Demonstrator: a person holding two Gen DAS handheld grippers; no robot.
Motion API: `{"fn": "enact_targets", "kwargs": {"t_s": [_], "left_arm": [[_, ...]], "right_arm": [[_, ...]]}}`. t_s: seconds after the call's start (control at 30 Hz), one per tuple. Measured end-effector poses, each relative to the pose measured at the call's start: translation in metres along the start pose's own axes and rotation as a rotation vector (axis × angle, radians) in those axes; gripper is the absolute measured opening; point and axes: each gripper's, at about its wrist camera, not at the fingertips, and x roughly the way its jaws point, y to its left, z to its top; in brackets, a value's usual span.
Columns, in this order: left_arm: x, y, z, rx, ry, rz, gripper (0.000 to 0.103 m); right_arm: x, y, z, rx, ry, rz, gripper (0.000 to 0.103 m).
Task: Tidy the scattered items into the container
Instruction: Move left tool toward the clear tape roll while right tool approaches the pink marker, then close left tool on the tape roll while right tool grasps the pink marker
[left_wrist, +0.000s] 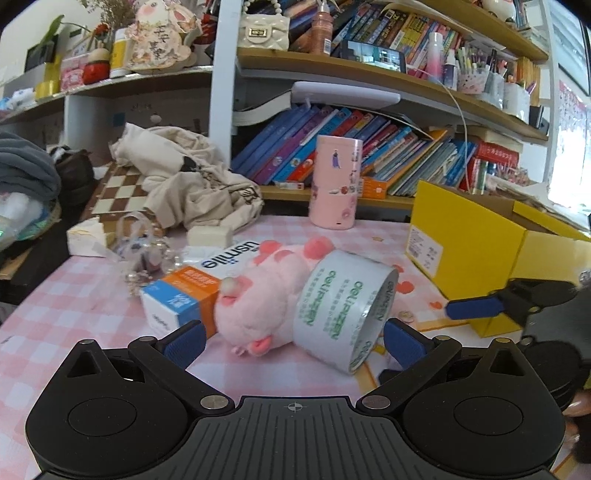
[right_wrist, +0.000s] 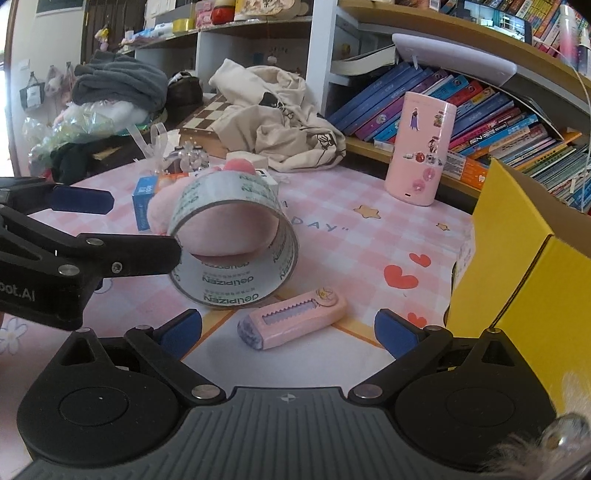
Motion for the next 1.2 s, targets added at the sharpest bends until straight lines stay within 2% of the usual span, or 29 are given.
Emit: {"fn": "enact_targets", "kwargs": {"t_s": [0.1,0.17,0.3,0.37,0.4,0.47,0.57,0.67,0.77,1.1,1.17,1.2], "left_arm": [[0.006,-0.003,0.002,0.002,0.005,-0.019,0.096],[0.011,-0.005,0.003,0.012,0.015,-0.028,0.088],[0.019,-0.013,0.004,0.044,0.024,-0.029,0.075],[0.02,-0.016,0.004,0.051,0.029,-0.034,0.057],[0.021,-0.016,0.005,0.051,0.031,-0.04,0.052],[0.021,-0.018,0.004,0.057,0.026,-0.031,0.041],[0.019,-0.018,0.004,0.066,0.008,-0.016,0.041],[0.012,-0.015,0.003,0.061,-0.011,-0.012,0.04],[0.003,-0.009,0.002,0.042,-0.017,-0.02,0.04],[-0.018,0.0,-0.011,0.034,-0.001,-0.026,0.041],[-0.016,0.0,-0.012,0.029,0.004,-0.029,0.041],[-0.016,0.0,-0.012,0.029,0.008,-0.026,0.042]], "right_arm": [[0.004,0.003,0.001,-0.011,0.007,0.006,0.1],[0.008,0.005,0.0,-0.02,0.015,0.005,0.09],[0.012,0.002,0.003,0.003,0.022,-0.008,0.081],[0.012,-0.001,0.003,0.023,0.023,0.005,0.07],[0.012,-0.003,0.003,0.038,0.023,0.013,0.066],[0.011,-0.008,0.002,0.065,0.022,0.025,0.051],[0.008,-0.01,0.001,0.093,0.019,0.041,0.036],[0.001,-0.009,-0.003,0.097,0.015,0.048,0.027],[-0.006,-0.01,-0.008,0.111,0.012,0.061,0.025],[-0.026,-0.005,-0.019,0.086,0.021,0.013,0.026],[-0.024,-0.004,-0.016,0.083,0.013,-0.001,0.041],[-0.022,-0.002,-0.014,0.074,0.006,-0.006,0.043]]}}
